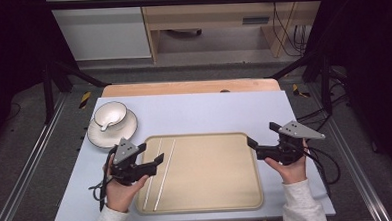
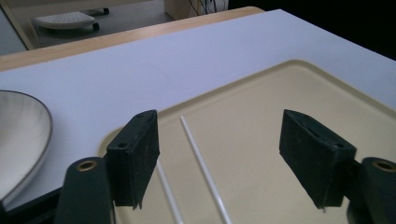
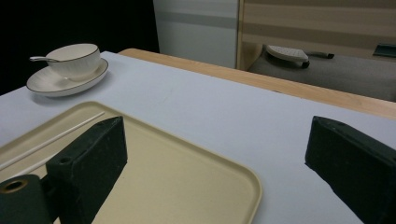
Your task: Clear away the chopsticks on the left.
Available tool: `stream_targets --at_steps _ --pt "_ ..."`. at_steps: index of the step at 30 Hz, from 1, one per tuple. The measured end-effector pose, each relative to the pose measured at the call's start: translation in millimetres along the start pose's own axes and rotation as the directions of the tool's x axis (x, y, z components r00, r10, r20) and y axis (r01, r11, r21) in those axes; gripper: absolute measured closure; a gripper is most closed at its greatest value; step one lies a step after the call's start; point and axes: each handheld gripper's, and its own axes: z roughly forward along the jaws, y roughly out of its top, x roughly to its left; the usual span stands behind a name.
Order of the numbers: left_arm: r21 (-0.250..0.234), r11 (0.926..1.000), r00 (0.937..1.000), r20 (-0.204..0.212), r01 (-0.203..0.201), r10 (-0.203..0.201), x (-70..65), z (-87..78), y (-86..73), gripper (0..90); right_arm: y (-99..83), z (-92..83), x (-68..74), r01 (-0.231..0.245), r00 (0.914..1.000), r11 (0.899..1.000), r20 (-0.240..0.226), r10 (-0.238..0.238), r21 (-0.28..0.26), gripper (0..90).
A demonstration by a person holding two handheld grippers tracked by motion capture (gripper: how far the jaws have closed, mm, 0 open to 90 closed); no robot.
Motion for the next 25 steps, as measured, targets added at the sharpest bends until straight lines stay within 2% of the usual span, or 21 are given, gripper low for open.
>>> stream_targets --at_steps 2,10,13,17,21,25 --pt "0.002 1.0000 0.9999 -0.014 -0.002 0.002 8.9 -6.9 -4.0 23.4 0.1 -0.6 -0.9 0.007 1.0000 1.000 0.002 -0.007 -0.001 5.5" --pt "-0.038 0.9981 0.9987 -0.018 0.048 -0.049 36.7 -27.6 -22.0 15.6 0.9 -3.8 -2.6 0.001 0.9998 1.000 0.019 -0.001 -0.005 4.9" --pt "-0.049 0.9975 0.9985 -0.016 0.051 -0.052 41.8 -30.0 -24.6 14.7 0.7 -4.2 -2.8 0.005 0.9998 1.000 0.020 -0.005 -0.004 4.8" --pt "-0.028 0.9989 0.9987 -0.034 0.037 -0.038 47.6 -29.1 -29.4 14.0 -0.2 -2.8 -2.3 0.006 0.9998 1.000 0.019 -0.006 0.001 4.6" --pt "-0.043 0.9979 0.9979 -0.042 0.047 -0.049 52.4 -31.9 -32.2 13.9 -1.1 -0.7 -1.9 0.012 0.9998 1.000 0.018 -0.012 0.014 4.6" --pt "-0.045 0.9984 0.9980 -0.053 0.033 -0.036 54.5 -33.3 -33.0 14.0 -1.7 -0.2 -1.8 0.012 0.9998 1.000 0.018 -0.012 0.017 4.7"
